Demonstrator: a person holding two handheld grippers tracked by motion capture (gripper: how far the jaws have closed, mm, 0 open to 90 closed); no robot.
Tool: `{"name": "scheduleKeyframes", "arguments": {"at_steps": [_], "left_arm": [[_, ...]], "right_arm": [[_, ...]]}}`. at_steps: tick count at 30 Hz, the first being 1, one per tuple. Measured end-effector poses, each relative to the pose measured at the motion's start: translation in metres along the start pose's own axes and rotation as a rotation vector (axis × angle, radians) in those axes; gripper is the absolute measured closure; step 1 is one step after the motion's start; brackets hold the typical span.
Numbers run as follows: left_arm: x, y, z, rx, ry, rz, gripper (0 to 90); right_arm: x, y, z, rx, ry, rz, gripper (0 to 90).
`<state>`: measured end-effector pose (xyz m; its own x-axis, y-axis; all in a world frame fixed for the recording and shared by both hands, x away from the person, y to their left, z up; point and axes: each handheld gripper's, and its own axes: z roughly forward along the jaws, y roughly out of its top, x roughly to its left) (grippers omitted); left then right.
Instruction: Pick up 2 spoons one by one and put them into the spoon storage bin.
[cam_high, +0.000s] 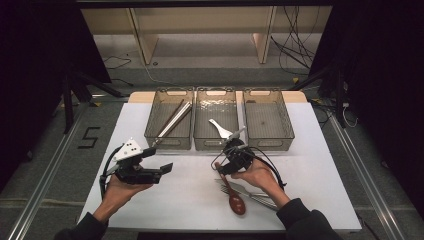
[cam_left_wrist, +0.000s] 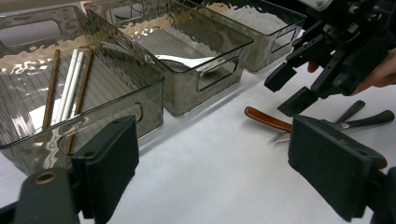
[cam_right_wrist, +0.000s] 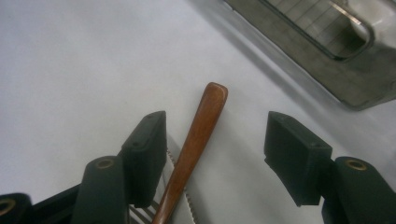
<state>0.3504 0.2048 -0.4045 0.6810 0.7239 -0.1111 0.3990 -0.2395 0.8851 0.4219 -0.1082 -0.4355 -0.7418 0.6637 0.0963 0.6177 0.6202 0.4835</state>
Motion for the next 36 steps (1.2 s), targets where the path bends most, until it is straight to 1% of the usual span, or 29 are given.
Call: {"name": "scheduleKeyframes", "arguments": {"at_steps": [5,13,15,16,20,24,28,31,36], "left_arm": [[0.000,0.000,0.000,-0.001,0.000,0.000,15.7],[-0.001,0.000,0.000,0.000,0.000,0.002,15.7],[-0.001,0.000,0.000,0.000,0.000,0.002,15.7],[-0.001,0.000,0.000,0.001,0.001,0.003,15.7],[-0.001,0.000,0.000,0.006,0.002,0.007,15.7],[-0.001,0.000,0.000,0.010,0.002,0.013,15.7],[-0.001,0.000,0.000,0.010,0.003,0.015,15.7],[-0.001,0.000,0.001,0.009,0.002,0.015,15.7],[-0.001,0.000,0.001,0.009,0.002,0.015,15.8]], "right_arm": [[0.001,0.001,0.008,0.019,0.002,0.014,43.7],[0.001,-0.001,0.023,0.061,0.010,0.020,48.1],[0.001,-0.002,0.025,0.064,0.010,0.020,49.7],[0.001,-0.002,0.026,0.067,0.013,0.024,50.9],[0.001,-0.001,0.028,0.074,0.019,0.015,53.5],[0.002,-0.002,0.030,0.080,0.015,0.012,57.2],[0.002,-0.002,0.031,0.097,0.019,0.008,61.2],[0.003,-0.002,0.032,0.101,0.009,0.005,63.9],[0.003,-0.002,0.032,0.105,0.017,0.009,66.3]]}}
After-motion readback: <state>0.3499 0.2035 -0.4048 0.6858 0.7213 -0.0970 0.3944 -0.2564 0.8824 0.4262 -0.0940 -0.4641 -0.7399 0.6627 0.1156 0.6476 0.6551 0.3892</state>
